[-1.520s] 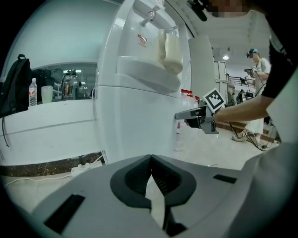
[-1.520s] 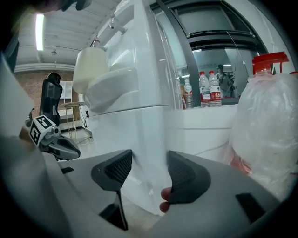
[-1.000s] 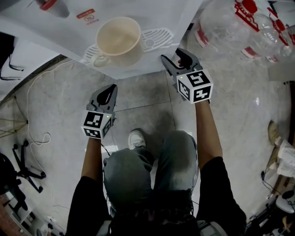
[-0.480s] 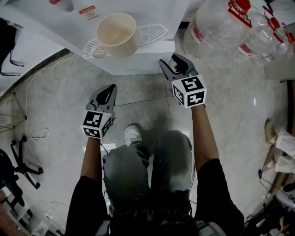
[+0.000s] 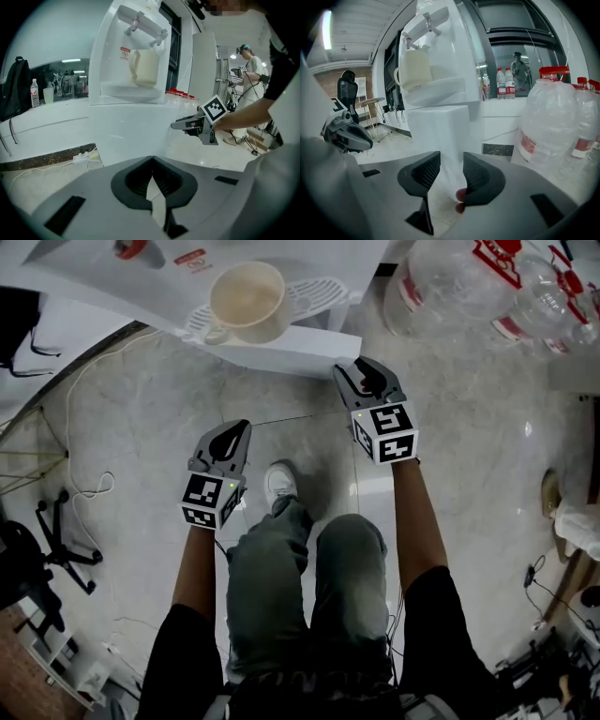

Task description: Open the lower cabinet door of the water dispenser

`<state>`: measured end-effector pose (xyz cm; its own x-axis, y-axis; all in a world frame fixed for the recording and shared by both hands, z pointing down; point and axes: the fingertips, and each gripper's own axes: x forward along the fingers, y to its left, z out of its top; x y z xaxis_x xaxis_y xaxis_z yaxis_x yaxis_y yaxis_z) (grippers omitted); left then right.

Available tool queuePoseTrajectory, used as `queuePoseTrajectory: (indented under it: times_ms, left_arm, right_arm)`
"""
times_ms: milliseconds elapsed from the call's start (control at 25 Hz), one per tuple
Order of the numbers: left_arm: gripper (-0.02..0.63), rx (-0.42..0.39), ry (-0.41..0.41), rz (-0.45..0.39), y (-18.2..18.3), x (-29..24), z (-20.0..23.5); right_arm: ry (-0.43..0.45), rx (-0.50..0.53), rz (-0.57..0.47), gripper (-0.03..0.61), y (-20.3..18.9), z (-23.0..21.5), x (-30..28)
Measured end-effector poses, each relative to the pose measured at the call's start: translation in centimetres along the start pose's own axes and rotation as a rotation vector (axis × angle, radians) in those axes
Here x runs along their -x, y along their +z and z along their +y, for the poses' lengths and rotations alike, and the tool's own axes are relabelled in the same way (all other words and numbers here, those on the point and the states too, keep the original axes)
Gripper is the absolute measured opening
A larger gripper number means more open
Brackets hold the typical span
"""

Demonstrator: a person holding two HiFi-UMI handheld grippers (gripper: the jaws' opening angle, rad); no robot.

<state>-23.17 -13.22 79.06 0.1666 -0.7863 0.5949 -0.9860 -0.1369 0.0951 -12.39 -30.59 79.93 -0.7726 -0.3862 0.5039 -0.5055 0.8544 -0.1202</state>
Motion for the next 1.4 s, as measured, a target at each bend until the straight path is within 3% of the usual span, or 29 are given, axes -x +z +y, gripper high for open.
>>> queuePoseTrajectory:
  times_ms: [160,640,1040,1400]
  left_arm:
    - [0.012,0.027,-0.004,0.044,0.3,1.5,-0.8]
    - [0.012,0.068,0.022,0.06,-1.0,5.5,-3.2]
    - [0.012,0.067,0.033,0.06,-4.4,9.2,-1.3]
    - [0.012,0.097,-0.02,0.087,-4.8,15.4,-2.2]
  right_arm:
    - [-0.006,-0.031,0.037,0.152,-0.4,0.7,0.8]
    - [0.031,-0.032,0.108,0.136,-2.6,5.7,3.8]
    - [-0.037,-0.07,0.109,0.127,-3.9,9.3,5.0]
    - [0.013,-0.017,0.267,0.12,-6.1,16.8,6.6]
